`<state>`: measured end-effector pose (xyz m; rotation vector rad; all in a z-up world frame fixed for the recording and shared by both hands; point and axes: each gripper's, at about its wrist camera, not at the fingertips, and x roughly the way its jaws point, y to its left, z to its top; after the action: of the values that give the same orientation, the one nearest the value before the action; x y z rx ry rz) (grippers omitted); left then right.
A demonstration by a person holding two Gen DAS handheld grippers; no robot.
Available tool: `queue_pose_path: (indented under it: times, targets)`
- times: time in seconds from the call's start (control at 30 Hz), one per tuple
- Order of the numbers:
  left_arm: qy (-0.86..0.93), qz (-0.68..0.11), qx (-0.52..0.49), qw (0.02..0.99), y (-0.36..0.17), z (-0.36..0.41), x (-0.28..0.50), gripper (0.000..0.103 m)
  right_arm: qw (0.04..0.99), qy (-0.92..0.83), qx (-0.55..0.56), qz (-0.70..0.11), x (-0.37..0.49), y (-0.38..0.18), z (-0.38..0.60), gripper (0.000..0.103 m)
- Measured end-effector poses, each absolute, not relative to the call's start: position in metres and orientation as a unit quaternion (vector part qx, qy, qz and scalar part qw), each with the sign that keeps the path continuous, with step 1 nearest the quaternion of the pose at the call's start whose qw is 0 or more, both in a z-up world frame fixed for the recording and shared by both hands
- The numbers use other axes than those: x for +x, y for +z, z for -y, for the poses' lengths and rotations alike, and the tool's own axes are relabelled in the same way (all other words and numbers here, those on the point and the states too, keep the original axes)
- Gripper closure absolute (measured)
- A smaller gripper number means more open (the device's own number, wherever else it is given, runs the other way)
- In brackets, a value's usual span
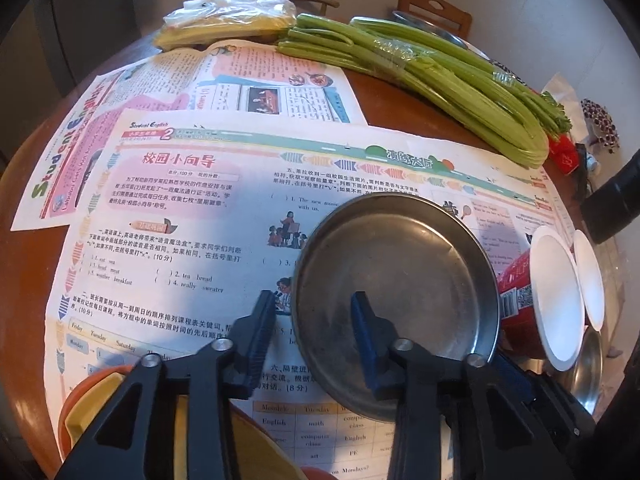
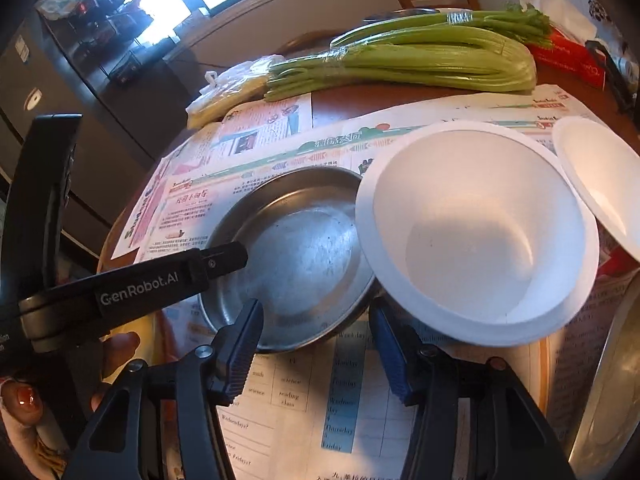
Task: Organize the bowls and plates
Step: 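Close the left tool on the steel plate rim, then lift the steel plate with the left tool and carry it over the yellow plate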
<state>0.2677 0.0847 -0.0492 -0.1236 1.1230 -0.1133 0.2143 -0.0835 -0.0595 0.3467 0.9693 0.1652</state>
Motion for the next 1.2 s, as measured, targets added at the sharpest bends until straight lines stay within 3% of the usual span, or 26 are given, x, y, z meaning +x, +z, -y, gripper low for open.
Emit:
queue_pose_path:
  times: [0.07, 1.2]
  targets:
    - [-0.044, -0.525, -0.045, 0.849, -0.050, -0.083, 0.266, 0.076, 0.870, 0.085, 0.154, -0.460, 0.216, -0.060, 0.081, 0.052]
    - [-0.039, -0.474, -0.056, 0.878, 0.004, -0.093, 0.199, 0.076, 0.882, 0.147, 0.142, -0.425, 0.176, -0.023, 0.077, 0.054]
